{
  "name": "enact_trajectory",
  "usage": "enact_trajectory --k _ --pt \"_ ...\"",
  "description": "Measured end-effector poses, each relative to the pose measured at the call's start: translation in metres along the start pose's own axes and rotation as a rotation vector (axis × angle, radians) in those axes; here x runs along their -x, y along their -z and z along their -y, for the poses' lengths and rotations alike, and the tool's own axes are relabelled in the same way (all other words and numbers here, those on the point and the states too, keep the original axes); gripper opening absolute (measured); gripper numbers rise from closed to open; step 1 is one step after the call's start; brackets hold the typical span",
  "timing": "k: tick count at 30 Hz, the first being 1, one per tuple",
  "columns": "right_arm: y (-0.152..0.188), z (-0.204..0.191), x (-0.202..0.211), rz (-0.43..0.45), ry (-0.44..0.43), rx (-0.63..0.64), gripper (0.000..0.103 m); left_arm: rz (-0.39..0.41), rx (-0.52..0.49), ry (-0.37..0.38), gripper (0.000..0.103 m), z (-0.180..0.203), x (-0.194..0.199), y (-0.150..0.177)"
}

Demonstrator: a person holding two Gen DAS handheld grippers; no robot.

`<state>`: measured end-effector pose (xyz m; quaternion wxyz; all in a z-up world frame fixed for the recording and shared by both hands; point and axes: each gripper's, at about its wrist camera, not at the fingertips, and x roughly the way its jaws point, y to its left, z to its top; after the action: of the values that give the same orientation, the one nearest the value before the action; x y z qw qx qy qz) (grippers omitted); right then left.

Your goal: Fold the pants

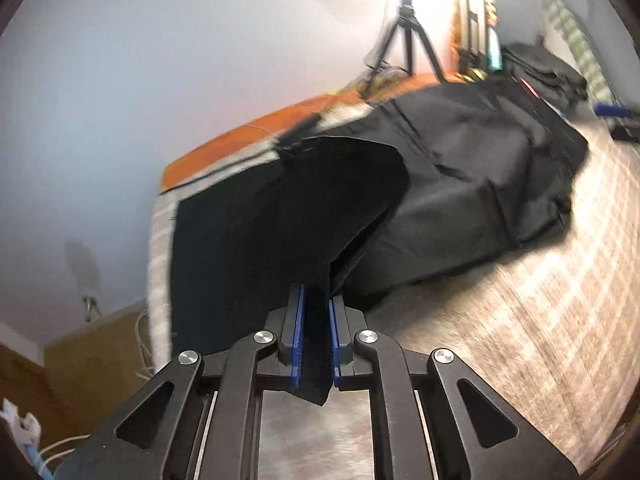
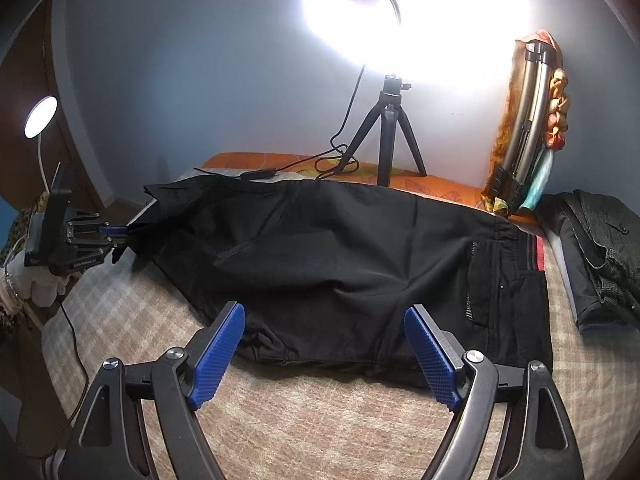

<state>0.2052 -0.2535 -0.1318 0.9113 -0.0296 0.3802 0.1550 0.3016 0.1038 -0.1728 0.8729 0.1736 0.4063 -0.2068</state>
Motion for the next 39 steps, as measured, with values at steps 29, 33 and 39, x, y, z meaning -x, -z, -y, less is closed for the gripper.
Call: enact_trajectory --k 29,33,39 --pt "-0.004 -0.005 -0.015 -0.018 0.031 0.013 0.084 -0.078 0.453 -0.204 0.050 -0.116 -0.041 0.015" --pt "-0.003 -0.002 -0.018 -0.037 0.025 0.008 0.084 -0.033 0.536 -0.116 0.055 -0.110 -0.018 0.022" --pt "0.004 -0.002 -0.028 -0.076 0.050 0.055 0.084 -0.019 0.715 -0.013 0.055 -0.110 -0.008 0.036"
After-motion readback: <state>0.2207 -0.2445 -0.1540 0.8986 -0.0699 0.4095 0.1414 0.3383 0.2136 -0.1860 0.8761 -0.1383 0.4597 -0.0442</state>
